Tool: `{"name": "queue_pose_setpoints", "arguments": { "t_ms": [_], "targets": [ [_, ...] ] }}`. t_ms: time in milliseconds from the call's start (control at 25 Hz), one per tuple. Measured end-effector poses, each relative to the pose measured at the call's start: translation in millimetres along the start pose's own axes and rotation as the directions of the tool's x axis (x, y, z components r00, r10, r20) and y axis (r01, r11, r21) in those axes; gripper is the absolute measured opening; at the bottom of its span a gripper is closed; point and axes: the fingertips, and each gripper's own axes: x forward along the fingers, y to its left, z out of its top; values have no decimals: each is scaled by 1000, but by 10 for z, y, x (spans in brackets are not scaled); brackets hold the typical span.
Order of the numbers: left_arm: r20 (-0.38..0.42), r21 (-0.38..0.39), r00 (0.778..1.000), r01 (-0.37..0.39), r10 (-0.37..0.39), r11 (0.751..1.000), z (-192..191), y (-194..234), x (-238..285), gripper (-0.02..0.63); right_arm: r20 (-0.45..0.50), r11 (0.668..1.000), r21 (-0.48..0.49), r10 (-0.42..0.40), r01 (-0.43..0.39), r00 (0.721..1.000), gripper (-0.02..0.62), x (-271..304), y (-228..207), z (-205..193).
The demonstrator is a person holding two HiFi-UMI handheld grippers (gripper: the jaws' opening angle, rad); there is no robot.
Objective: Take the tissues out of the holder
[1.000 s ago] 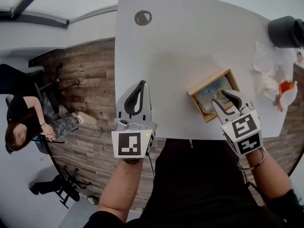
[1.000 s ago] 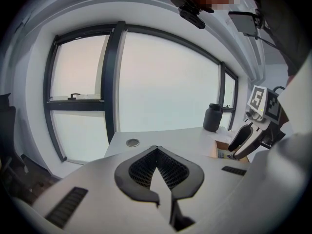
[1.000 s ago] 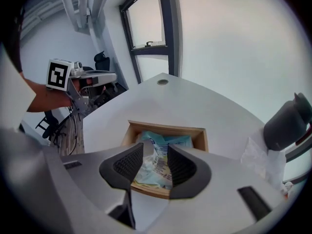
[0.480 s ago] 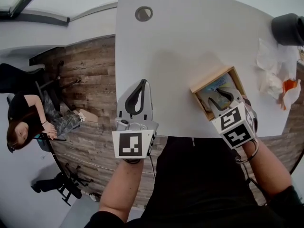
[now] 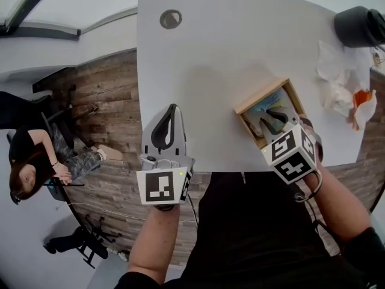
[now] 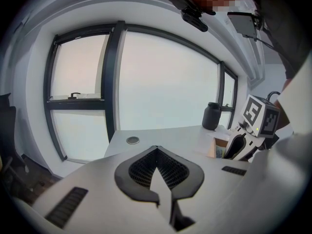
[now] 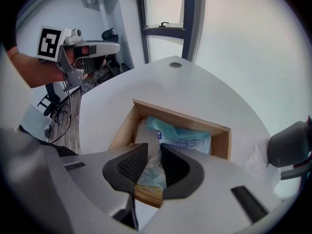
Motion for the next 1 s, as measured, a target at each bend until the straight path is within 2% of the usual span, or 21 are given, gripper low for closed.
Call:
{"name": "queue_pose_setpoints", "arguments": {
  "t_ms": [280,360,1000],
  "targets": [
    [1,13,1000,8,-8,1000,7,-35,-54,3,22,1000,28,8,-8,1000,55,-60,-33,-7],
    [3,18,1000,10,-10,1000,21,-43,-78,3,39,999,39,1,-3,999,23,-89,-31,3],
    [41,25,999,9,-10,1000,159,-119,-268,3,125,996,69,-65,57,990,21,-371,-18,76]
  ]
}}
